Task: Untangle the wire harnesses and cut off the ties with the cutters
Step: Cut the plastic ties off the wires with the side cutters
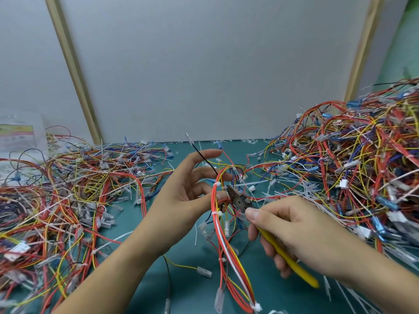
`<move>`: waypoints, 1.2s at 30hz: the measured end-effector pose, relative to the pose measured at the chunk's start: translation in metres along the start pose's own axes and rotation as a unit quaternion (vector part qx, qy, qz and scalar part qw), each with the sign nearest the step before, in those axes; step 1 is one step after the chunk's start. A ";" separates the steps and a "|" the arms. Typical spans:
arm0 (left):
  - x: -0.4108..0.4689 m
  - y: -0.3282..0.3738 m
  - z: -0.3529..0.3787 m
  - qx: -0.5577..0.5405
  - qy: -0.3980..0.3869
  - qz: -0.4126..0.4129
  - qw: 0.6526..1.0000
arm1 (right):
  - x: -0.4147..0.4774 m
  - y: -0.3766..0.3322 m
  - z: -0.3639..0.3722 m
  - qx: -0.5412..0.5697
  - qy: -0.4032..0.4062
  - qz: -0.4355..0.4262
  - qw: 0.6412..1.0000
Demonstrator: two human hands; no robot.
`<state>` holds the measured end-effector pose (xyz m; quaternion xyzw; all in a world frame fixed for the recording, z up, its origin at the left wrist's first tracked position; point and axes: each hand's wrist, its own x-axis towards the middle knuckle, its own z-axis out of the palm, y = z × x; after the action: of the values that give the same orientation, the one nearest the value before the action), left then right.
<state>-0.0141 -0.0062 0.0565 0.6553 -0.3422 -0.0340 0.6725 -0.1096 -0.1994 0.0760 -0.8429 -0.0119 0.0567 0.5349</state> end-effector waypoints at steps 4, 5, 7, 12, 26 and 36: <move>0.000 -0.001 0.000 0.002 -0.002 -0.002 1.000 | 0.000 0.000 0.001 0.005 -0.002 0.005 1.000; 0.000 -0.001 0.000 0.001 -0.002 -0.002 1.000 | 0.000 0.000 0.001 0.005 -0.002 0.005 1.000; 0.000 -0.001 0.000 0.002 -0.001 -0.002 1.000 | 0.001 0.001 0.000 0.007 -0.002 0.006 1.000; 0.001 0.000 0.002 0.010 0.004 -0.002 1.000 | 0.001 0.002 0.001 0.007 -0.002 0.010 1.000; 0.000 -0.002 0.001 0.024 -0.005 -0.006 1.000 | 0.001 0.002 0.000 -0.017 -0.015 0.009 1.000; 0.000 0.000 0.002 0.026 -0.002 -0.012 1.000 | 0.000 0.004 -0.001 -0.031 -0.019 0.000 0.999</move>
<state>-0.0149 -0.0084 0.0562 0.6763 -0.3366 -0.0344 0.6544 -0.1097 -0.2018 0.0728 -0.8578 -0.0235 0.0721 0.5083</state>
